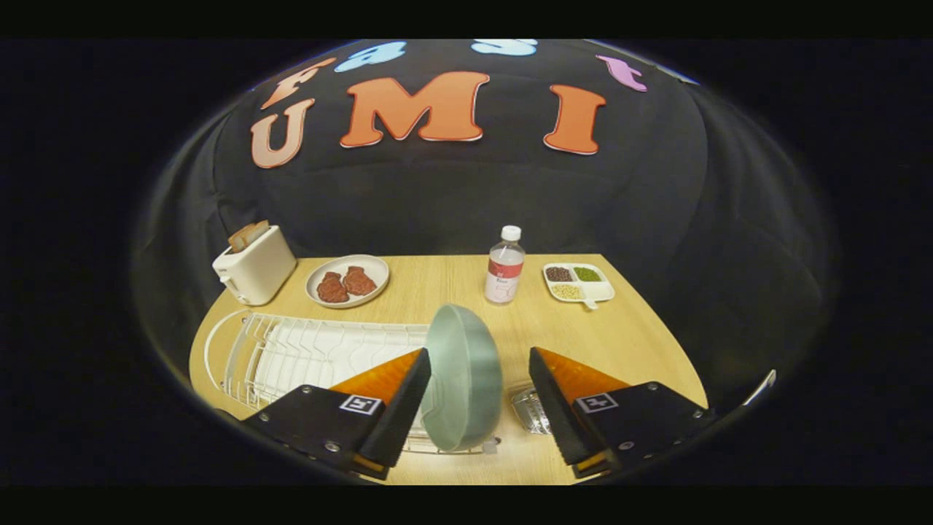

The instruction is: Take the plate from the dish rack, then take the spoon from the basket and place it into the plate.

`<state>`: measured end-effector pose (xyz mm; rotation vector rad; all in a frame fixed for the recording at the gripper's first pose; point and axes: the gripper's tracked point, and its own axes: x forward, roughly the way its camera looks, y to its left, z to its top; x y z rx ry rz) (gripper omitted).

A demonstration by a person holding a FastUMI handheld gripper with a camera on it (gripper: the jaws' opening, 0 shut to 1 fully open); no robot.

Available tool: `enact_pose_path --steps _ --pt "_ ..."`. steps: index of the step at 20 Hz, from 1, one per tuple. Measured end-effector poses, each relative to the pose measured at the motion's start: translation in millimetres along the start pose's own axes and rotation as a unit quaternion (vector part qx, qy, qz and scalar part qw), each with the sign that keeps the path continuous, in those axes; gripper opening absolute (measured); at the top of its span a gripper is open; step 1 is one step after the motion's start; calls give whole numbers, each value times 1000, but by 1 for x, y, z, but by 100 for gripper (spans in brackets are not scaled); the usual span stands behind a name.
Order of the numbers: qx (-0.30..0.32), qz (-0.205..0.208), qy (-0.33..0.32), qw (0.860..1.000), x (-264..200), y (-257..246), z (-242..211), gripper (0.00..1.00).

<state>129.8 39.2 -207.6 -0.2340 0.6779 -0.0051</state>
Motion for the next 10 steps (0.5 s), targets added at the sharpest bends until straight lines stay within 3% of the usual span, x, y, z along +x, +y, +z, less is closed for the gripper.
enact_pose_path --steps 2,7,10 --pt "0 -10 23 1000 7 -2 -13 69" --pt "3 -22 56 998 14 -2 -24 27" --pt "-24 -51 69 996 11 -10 -25 21"
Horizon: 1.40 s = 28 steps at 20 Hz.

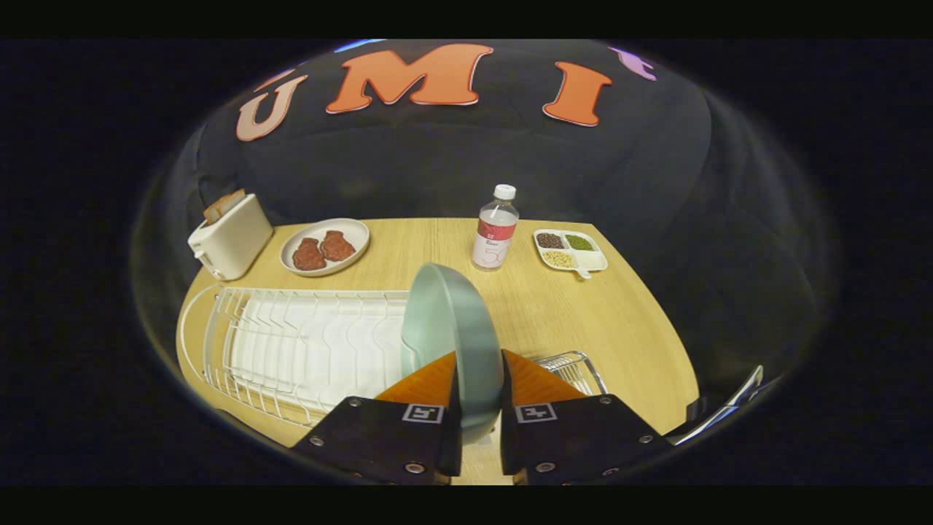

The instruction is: Take the plate from the dish rack, then take the spoon from the basket and place it into the plate.

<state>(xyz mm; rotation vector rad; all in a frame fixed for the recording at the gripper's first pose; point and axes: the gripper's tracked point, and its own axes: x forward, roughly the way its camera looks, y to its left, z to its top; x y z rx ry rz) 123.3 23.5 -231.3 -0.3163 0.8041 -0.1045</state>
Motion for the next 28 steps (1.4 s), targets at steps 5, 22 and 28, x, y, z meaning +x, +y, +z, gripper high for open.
enact_pose_path --steps 5,22,28 --pt "-4 -32 -24 999 -10 -2 18 18" --pt "-2 0 -99 995 -113 -17 17 18" --pt "85 50 -56 994 -139 -36 -72 18"
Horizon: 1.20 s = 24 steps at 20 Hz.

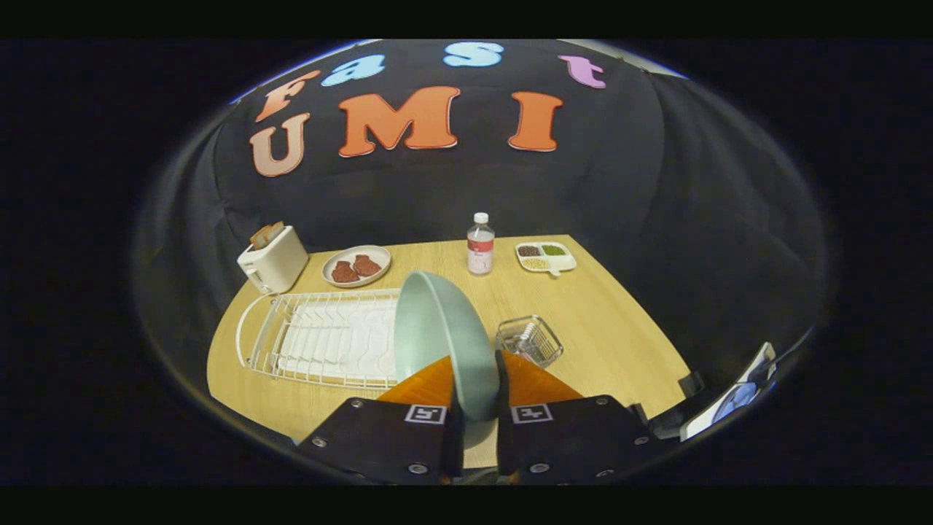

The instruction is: Take the plate from the dish rack, then take the spoon from the basket and place it into the plate.

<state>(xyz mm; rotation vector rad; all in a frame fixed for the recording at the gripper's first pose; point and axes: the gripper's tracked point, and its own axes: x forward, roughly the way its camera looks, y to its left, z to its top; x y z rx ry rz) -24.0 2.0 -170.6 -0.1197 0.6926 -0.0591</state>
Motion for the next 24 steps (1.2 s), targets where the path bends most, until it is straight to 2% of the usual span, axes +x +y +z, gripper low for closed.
enact_pose_path --steps 3,8,12,17,24 --pt "69 44 22 996 -9 7 -48 18" --pt "173 100 60 978 -3 29 -119 18" --pt "226 117 97 962 15 47 -169 18" --pt "337 152 119 921 34 78 -196 16" --pt "388 165 132 897 48 95 -211 19"
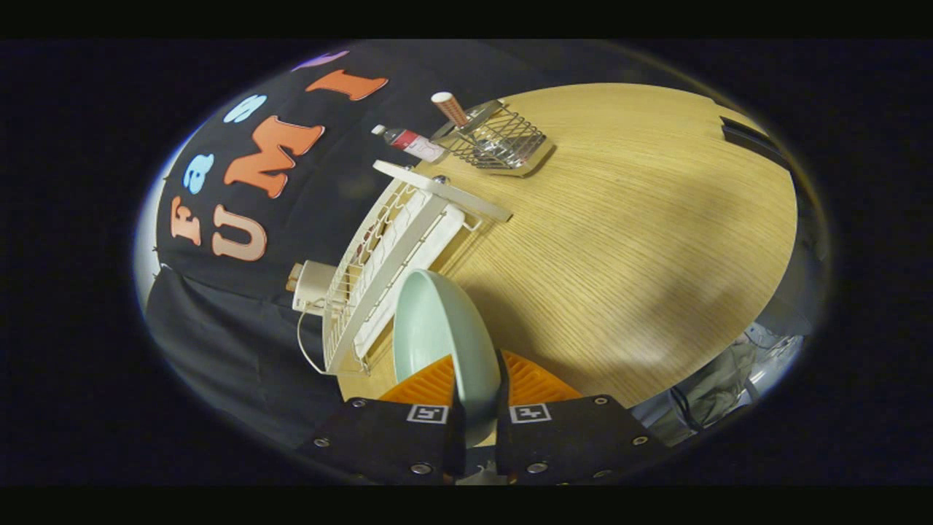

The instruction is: Take the plate from the dish rack, then take the spoon from the basket and place it into the plate.

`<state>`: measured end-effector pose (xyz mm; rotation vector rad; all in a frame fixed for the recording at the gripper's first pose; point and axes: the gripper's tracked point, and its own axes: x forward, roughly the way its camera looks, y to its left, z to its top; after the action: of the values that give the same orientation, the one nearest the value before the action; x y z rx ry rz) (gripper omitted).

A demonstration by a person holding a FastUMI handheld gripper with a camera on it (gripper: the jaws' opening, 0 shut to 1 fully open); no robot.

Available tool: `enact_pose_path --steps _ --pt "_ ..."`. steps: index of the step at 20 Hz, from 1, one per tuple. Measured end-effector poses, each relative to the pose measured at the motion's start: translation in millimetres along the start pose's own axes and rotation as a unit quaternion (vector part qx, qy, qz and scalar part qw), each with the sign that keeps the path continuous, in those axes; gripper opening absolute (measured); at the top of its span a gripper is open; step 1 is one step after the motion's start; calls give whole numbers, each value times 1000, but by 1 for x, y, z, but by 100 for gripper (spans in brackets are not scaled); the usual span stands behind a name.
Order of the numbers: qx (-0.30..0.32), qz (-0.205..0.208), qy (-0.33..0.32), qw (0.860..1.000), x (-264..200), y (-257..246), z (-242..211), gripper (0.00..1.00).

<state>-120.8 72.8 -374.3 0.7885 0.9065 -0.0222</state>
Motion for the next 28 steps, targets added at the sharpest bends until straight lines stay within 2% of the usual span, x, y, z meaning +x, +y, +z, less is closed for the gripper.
enact_pose_path --steps 4,6,8,10,11,13,14,15,16,18,23,28 --pt "-7 -13 13 1000 0 -4 -1 22" --pt "-39 -39 18 998 1 -11 1 28" --pt "-63 -48 22 997 -5 -12 6 35" --pt "-80 -54 21 995 -7 -12 13 49" --pt "-92 -60 18 994 -8 -14 19 63" --pt "-118 -75 16 990 -11 -19 32 80" --pt "-130 -82 13 988 -13 -22 40 84" --pt "-145 -87 6 985 -17 -24 50 95" --pt "-164 -94 -4 982 -21 -27 61 99" --pt "-209 -105 -29 972 -28 -30 88 99" --pt "-323 -139 -110 930 -49 -28 165 99" --pt "-360 -107 -215 902 -62 11 225 99"
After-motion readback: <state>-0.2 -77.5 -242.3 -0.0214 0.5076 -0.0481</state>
